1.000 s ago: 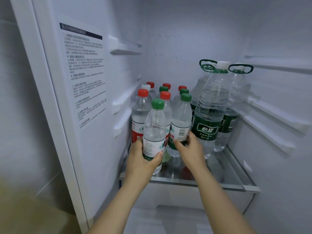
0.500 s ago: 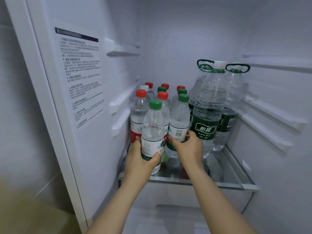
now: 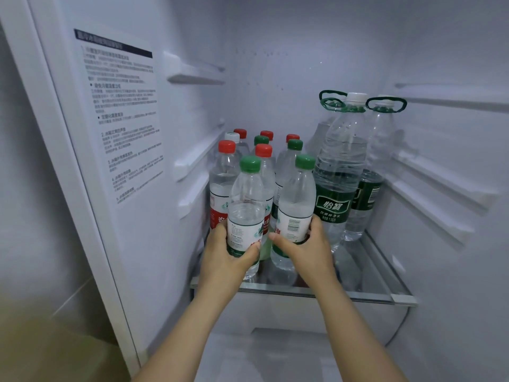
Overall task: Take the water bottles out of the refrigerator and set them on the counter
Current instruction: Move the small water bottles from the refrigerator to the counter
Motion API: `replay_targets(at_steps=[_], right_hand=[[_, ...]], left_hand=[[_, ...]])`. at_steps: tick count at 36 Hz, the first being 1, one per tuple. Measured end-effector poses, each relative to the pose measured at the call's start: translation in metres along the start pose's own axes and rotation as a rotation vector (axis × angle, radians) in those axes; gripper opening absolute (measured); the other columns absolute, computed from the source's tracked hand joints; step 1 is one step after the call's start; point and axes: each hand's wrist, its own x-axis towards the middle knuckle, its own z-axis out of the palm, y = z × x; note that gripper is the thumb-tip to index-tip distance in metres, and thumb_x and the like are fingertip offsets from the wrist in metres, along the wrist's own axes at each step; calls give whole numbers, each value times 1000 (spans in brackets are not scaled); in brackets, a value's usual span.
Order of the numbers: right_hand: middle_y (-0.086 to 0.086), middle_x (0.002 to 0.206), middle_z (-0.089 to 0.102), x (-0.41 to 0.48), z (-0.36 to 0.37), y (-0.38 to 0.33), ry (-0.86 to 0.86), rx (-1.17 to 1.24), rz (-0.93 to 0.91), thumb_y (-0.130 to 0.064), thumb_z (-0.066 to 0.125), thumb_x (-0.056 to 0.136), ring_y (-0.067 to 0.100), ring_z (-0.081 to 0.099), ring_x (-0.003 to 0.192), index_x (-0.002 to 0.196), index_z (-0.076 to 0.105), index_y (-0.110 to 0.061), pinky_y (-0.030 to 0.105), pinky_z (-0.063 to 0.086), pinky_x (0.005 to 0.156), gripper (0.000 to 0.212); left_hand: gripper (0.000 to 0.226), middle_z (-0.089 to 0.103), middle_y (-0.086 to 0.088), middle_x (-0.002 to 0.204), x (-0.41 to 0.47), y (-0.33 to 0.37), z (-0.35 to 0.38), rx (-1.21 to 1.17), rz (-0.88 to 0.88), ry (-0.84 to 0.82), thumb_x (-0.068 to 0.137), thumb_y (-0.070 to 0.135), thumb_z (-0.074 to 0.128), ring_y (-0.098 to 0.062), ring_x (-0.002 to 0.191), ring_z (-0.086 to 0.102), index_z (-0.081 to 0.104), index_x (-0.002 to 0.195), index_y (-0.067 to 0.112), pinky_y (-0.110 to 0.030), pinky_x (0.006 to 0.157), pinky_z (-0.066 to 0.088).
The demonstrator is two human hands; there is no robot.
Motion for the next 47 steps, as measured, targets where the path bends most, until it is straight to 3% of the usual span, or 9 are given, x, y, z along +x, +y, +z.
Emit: replay_targets(at_steps=[4, 13, 19, 21, 27, 32, 39, 43, 47], right_hand=[[-17, 98, 64, 0, -1, 1, 19, 31, -14, -25, 84, 70, -3, 61, 91, 116, 53, -26, 21, 50, 75, 55], [-17, 93, 70, -19, -3, 3, 117, 57, -14, -20, 87, 66, -5, 67, 83, 110, 60, -27, 27, 57, 73, 52], [-15, 91, 73, -48, -10, -14, 189, 51, -44, -25, 87, 65, -2, 68, 82, 105, 62, -30, 30, 59, 73, 48], [-17, 89, 73, -60, -15, -21, 195, 56, -45, -26, 87, 65, -2, 68, 81, 99, 62, -34, 29, 59, 72, 43], [-19, 89, 72, -108, -29, -34, 270, 55, -11, -24, 87, 66, -2, 69, 82, 99, 63, -34, 21, 56, 68, 42], [-22, 89, 69, -155, -46, -39, 343, 3, 46, -21, 85, 68, -12, 65, 80, 98, 60, -38, 7, 50, 58, 42], [-22, 87, 71, -219, -75, -55, 471, -26, 89, -20, 85, 67, -7, 67, 81, 97, 63, -34, 12, 53, 59, 40], [-27, 88, 70, -246, -92, -71, 535, -54, 66, -22, 85, 67, -7, 67, 80, 96, 62, -35, 10, 52, 59, 40], [-21, 87, 72, -275, -108, -84, 579, -36, 72, -19, 86, 66, -1, 70, 81, 94, 63, -33, 20, 58, 65, 38]], left_hand=[[47, 68, 10, 107, 1, 1, -1, 9, 5, -6, 73, 20, 79, -5, 95, 64, 52, 107, 37, -22, 78, 51], [49, 68, 9, 105, -11, 7, -7, -13, 52, 1, 62, 37, 73, -7, 94, 66, 57, 108, 33, -38, 81, 56], [45, 67, 15, 102, -27, 11, -20, -81, 125, -58, 74, 15, 79, 8, 87, 64, 54, 99, 43, -8, 68, 50], [44, 68, 16, 100, -34, 12, -25, -107, 133, -82, 73, 14, 79, 9, 86, 64, 55, 97, 41, -7, 67, 49], [49, 70, 16, 104, -55, 6, -36, -255, 92, -219, 65, 34, 80, -3, 96, 67, 58, 109, 37, -28, 78, 54], [45, 72, 14, 101, -81, 8, -42, -388, 64, -413, 72, 17, 79, -3, 92, 68, 58, 109, 33, -15, 68, 53], [48, 71, 20, 102, -126, 38, -39, -462, 107, -633, 76, 12, 78, 1, 92, 68, 57, 111, 35, -14, 68, 53], [50, 72, 20, 100, -150, 61, -38, -516, 146, -727, 62, 29, 78, 0, 90, 69, 58, 108, 36, -14, 67, 53], [49, 72, 21, 99, -175, 75, -40, -571, 143, -803, 64, 25, 74, 0, 89, 69, 58, 110, 34, -13, 65, 53]])
